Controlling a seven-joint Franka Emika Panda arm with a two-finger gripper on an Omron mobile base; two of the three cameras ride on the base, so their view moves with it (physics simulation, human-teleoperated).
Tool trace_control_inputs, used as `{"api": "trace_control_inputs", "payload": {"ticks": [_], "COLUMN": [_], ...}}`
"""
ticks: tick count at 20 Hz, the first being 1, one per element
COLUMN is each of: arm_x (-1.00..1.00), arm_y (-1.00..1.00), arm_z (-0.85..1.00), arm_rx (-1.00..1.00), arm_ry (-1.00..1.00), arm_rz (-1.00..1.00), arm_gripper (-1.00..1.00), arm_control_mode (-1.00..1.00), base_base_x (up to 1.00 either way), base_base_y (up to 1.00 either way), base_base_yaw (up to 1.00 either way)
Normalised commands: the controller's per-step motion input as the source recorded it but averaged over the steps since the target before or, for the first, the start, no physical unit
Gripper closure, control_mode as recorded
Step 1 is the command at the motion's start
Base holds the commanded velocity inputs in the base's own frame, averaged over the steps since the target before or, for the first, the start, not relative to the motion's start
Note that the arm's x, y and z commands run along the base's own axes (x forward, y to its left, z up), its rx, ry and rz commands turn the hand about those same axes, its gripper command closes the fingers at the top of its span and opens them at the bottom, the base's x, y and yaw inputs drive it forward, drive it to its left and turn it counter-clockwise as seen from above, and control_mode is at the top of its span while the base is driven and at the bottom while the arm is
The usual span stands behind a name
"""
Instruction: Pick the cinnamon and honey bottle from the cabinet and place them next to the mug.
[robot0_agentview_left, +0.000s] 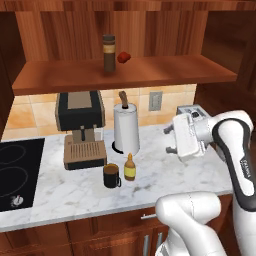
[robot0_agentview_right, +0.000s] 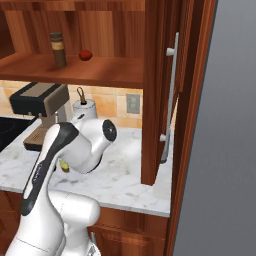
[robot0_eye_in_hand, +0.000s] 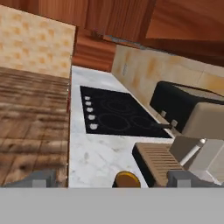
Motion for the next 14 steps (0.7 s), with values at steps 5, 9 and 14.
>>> {"api": "trace_control_inputs", "payload": {"ticks": [5,9,14], "arm_x": [-0.51,-0.39,-0.21], "arm_y": [-0.10,-0.04,-0.03], "arm_z": [1.00,1.00,0.96], "arm_rx": [0.07,0.04,0.01], "arm_ry": [0.09,0.15,0.13], "arm_rz": [-0.09,-0.10,-0.21], "arm_gripper": [-1.00,-1.00,-1.00], "arm_control_mode": [-1.00,-1.00,-1.00], "base_base_x": [0.00,0.00,0.00], "base_base_y": [0.00,0.00,0.00], "base_base_yaw": [0.00,0.00,0.00]}}
